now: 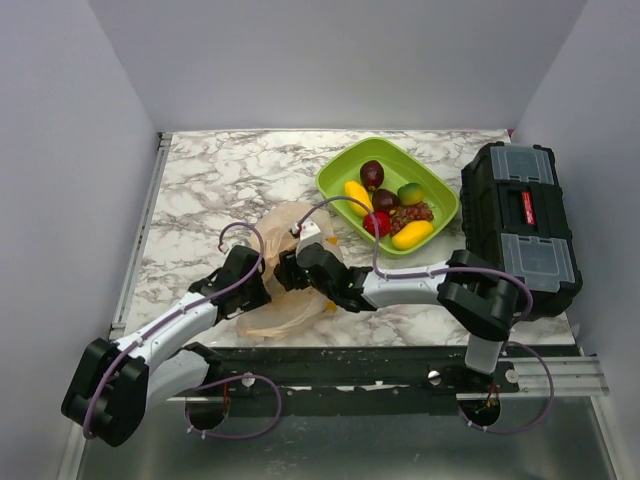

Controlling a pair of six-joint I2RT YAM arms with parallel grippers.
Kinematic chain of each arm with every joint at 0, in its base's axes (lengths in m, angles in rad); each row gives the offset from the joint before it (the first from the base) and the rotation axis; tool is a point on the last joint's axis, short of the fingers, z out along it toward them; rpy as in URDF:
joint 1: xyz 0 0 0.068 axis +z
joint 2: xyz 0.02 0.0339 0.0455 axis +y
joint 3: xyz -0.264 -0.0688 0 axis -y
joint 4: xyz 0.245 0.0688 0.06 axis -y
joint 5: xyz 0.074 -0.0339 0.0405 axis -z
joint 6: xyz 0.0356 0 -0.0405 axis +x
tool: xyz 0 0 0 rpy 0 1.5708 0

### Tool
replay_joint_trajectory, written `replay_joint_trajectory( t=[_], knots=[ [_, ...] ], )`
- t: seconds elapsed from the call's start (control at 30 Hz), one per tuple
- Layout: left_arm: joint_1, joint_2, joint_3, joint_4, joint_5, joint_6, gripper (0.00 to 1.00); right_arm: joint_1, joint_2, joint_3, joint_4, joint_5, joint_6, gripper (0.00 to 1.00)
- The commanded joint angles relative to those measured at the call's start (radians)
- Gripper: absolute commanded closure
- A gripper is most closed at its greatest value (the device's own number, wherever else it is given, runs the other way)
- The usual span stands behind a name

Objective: Take the fake fruits out of the plastic bag

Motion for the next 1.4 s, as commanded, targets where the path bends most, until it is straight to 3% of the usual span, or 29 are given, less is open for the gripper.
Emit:
replay_joint_trajectory(
  t=[0.0, 0.1, 0.23, 0.63, 0.8, 1.03, 1.37],
  knots=[
    [0.003, -0.019, -0.017, -0.020, -0.033, 0.005, 1.00, 0.007, 0.061, 0.072, 0.040, 0.012, -0.048, 0.40],
    [0.003, -0.024, -0.021, -0.016, -0.033, 0.007, 1.00, 0.007, 0.098, 0.099, 0.034, -0.035, -0.057, 0.39],
    [0.002, -0.019, -0.019, -0.008, -0.027, 0.012, 1.00, 0.008, 0.128, 0.109, 0.066, -0.146, -0.079, 0.31],
    [0.001, -0.025, -0.004, -0.008, -0.010, 0.022, 1.00, 0.005, 0.220, 0.171, 0.029, -0.112, -0.073, 0.25],
    [0.000, -0.061, 0.016, -0.052, -0.021, 0.032, 1.00, 0.007, 0.192, 0.170, 0.017, -0.123, -0.077, 0.42],
    [0.000, -0.149, 0.033, -0.087, -0.015, 0.053, 1.00, 0.005, 0.013, 0.077, 0.012, -0.076, -0.082, 0.70],
    [0.000, -0.199, 0.010, -0.023, 0.061, 0.073, 1.00, 0.006, -0.316, -0.110, 0.078, -0.097, -0.027, 0.79]
  ],
)
